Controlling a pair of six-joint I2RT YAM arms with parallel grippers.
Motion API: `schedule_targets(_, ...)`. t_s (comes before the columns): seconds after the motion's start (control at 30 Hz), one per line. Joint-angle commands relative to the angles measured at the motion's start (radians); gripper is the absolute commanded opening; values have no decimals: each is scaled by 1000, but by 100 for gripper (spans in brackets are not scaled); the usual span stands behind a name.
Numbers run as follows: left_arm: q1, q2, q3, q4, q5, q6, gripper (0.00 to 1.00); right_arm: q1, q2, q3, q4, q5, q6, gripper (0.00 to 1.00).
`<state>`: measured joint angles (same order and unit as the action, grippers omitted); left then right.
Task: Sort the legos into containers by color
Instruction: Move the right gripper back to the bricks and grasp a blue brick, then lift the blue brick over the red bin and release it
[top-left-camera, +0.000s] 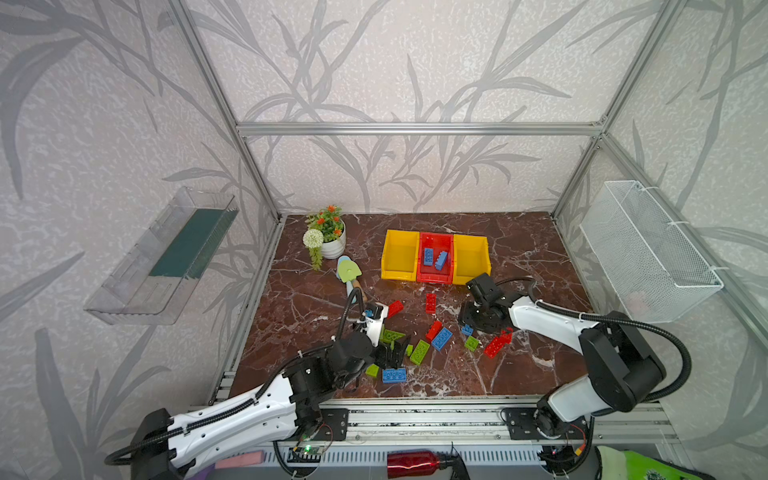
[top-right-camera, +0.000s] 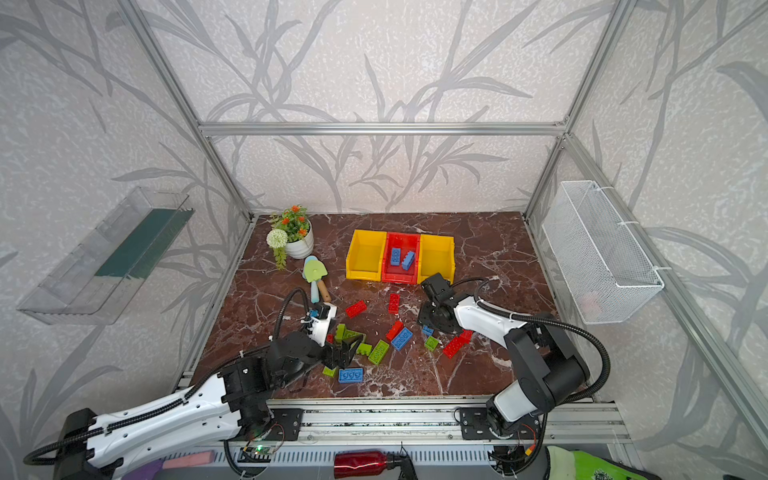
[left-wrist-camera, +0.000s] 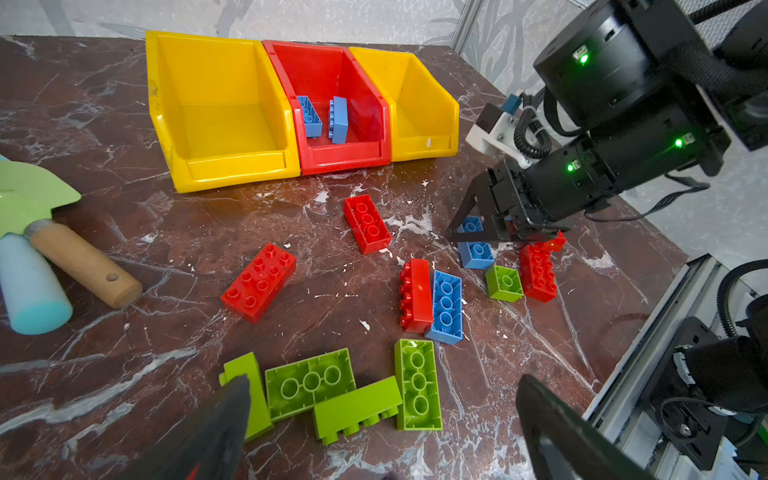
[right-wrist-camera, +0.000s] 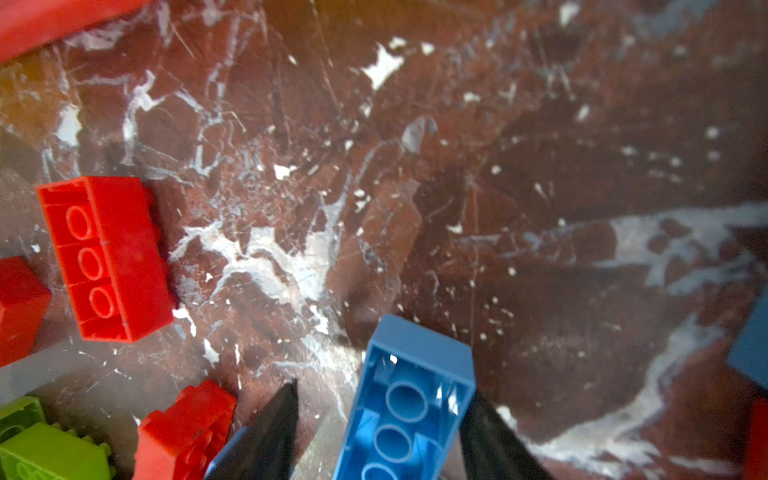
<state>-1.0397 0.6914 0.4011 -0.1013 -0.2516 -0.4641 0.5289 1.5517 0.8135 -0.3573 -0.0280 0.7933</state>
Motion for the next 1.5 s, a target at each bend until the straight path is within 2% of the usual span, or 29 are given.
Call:
schedule_targets(0.0,-4,-18,-20,-27,-34,-11,99,14,41,62,-36,15,-20,51)
schedule_targets(0.13,-3,-31,-31,-27,-42,-20,99,69,72,94,-82,90,-35,47)
schedule_targets(0.3,-3,-38,-33,-29,-49,-18,99,108,119,119,-118,122,-48,43)
schedule_targets(0.57,-3,-32,-30,-34,-54,-15,99,121,150,182,-187,165,-90,23)
schedule_targets(0.67,-3,-32,-25,-36,-57,-10,99,120,137,227,-217,183,-116,22)
schedule_targets(0.87,-3,4,-3,-35,-112,-7,99,117,149,443,-270,246,-215,22)
schedule_targets(1.0,-2,78,40,-40,-142,27,99,86,271,622,-258,266,-292,22)
schedule_targets(1.27,10,272,143,-30,-150,51,99,10,544,975,-276,204,-375,26)
schedule_targets(1.47,26,376,210,-8,-129,56,99,-16,678,1179,-321,121,-424,54)
